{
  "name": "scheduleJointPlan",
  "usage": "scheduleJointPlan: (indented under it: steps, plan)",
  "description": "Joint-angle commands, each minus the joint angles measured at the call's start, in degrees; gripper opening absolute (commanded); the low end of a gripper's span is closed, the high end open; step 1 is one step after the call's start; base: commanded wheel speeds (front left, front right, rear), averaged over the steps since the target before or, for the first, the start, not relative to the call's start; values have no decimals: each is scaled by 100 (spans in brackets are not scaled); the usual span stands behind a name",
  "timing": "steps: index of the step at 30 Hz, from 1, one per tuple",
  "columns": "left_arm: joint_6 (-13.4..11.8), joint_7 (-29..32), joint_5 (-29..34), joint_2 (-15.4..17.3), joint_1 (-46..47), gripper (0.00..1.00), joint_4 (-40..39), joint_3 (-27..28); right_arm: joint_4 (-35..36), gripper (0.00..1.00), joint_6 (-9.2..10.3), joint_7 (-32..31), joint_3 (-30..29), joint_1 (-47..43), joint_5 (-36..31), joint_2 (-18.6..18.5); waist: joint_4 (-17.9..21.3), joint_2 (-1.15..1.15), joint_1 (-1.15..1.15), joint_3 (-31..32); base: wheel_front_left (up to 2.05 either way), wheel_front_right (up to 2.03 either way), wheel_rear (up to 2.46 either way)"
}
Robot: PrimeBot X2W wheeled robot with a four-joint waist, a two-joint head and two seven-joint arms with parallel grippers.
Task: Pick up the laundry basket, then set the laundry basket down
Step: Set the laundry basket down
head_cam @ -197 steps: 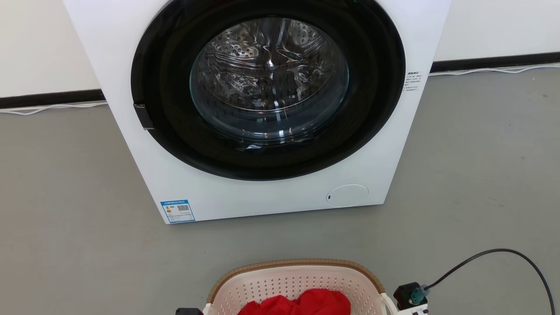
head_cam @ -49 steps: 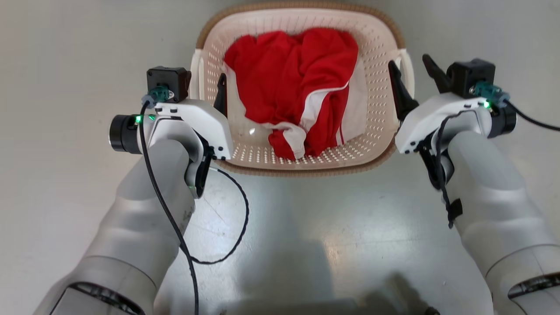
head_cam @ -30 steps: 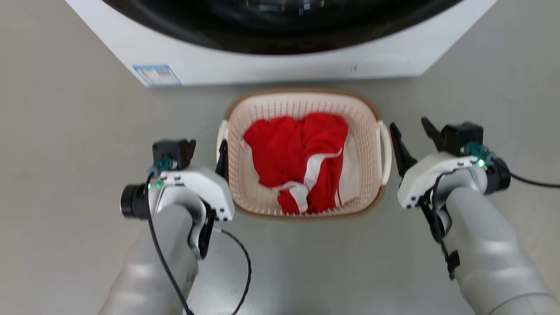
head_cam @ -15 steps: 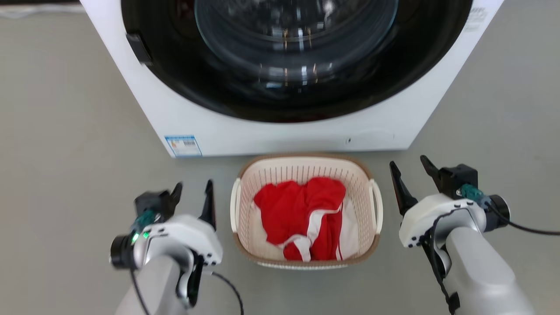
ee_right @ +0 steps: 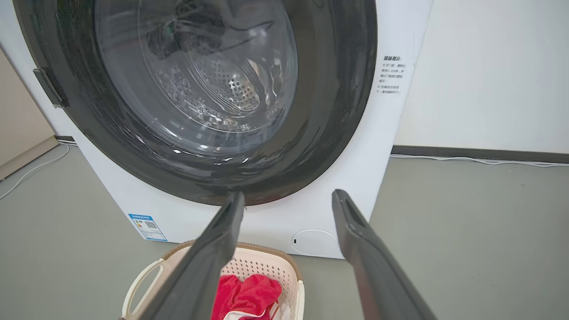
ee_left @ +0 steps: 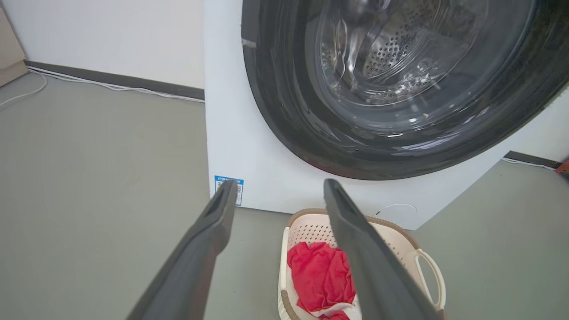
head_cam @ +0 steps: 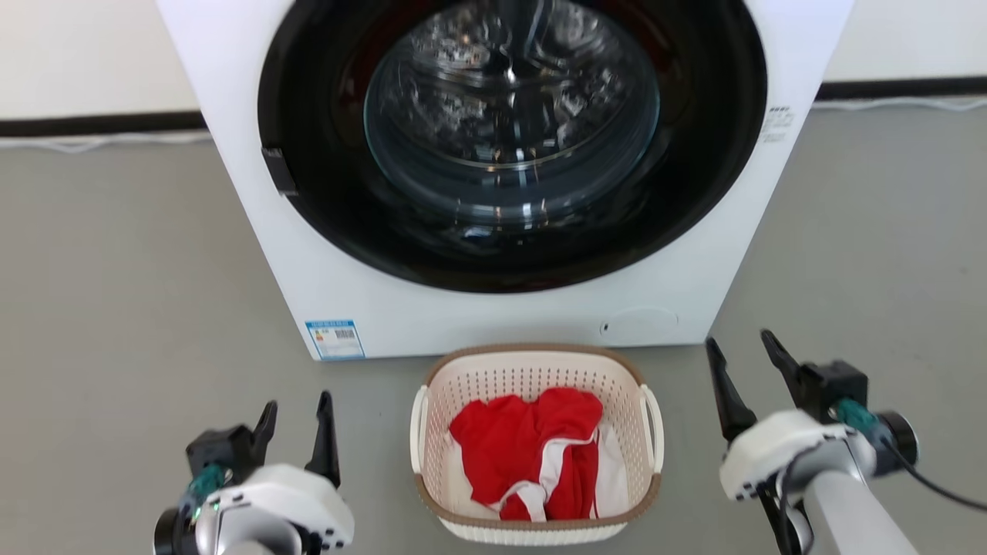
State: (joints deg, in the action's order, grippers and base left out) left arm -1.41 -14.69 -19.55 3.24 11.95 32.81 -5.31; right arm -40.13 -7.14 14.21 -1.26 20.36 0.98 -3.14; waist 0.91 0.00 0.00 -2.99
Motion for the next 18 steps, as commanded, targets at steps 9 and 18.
scheduleJointPlan:
  steps: [9,18]
  plan:
    - [123,-30,211,7,-394,100,-454,512,676,100,-35,79,-77,-616,-51,26,-19,0,0,352,0,0,0]
    - [140,-30,257,-27,-719,100,-609,760,1019,100,-35,79,-48,-995,-58,26,18,0,0,502,0,0,0]
